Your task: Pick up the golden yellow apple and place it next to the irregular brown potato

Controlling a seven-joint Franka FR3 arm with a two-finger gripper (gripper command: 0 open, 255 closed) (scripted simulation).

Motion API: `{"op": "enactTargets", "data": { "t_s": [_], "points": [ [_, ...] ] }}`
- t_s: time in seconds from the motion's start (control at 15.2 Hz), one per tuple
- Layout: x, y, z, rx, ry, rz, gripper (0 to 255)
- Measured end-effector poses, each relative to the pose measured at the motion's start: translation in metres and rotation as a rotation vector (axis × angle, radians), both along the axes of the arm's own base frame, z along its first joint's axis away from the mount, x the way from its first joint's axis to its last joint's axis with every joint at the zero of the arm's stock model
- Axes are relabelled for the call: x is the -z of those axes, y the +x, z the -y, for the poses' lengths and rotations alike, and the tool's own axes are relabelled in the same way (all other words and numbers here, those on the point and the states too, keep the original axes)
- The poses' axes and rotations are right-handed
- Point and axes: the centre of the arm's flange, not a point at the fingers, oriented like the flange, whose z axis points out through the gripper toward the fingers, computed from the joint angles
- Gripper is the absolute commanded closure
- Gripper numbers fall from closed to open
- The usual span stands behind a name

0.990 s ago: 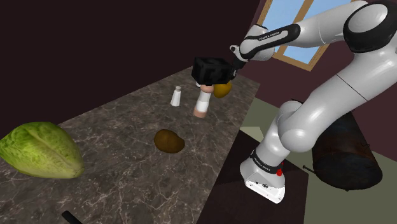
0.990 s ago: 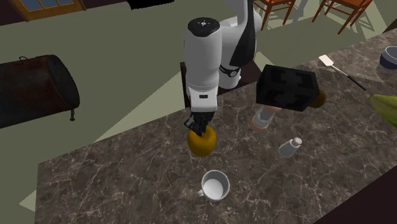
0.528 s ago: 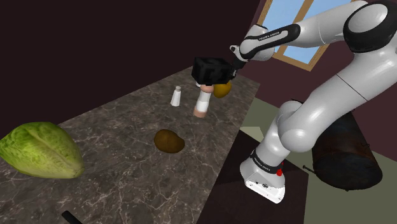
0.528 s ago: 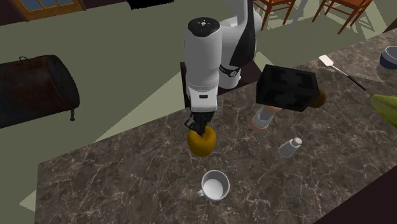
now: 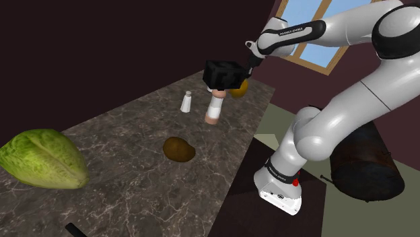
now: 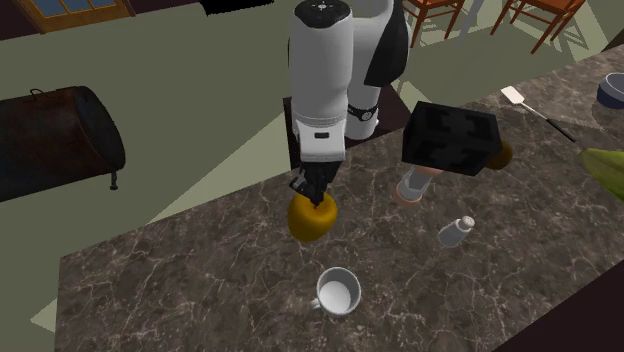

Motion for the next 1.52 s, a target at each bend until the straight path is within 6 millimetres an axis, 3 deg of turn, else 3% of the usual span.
{"op": "enactTargets", "data": {
  "t_s": [1.52],
  "points": [
    [-0.122,-0.001,0.001,0.0,0.0,0.0,255]
  ]
}}
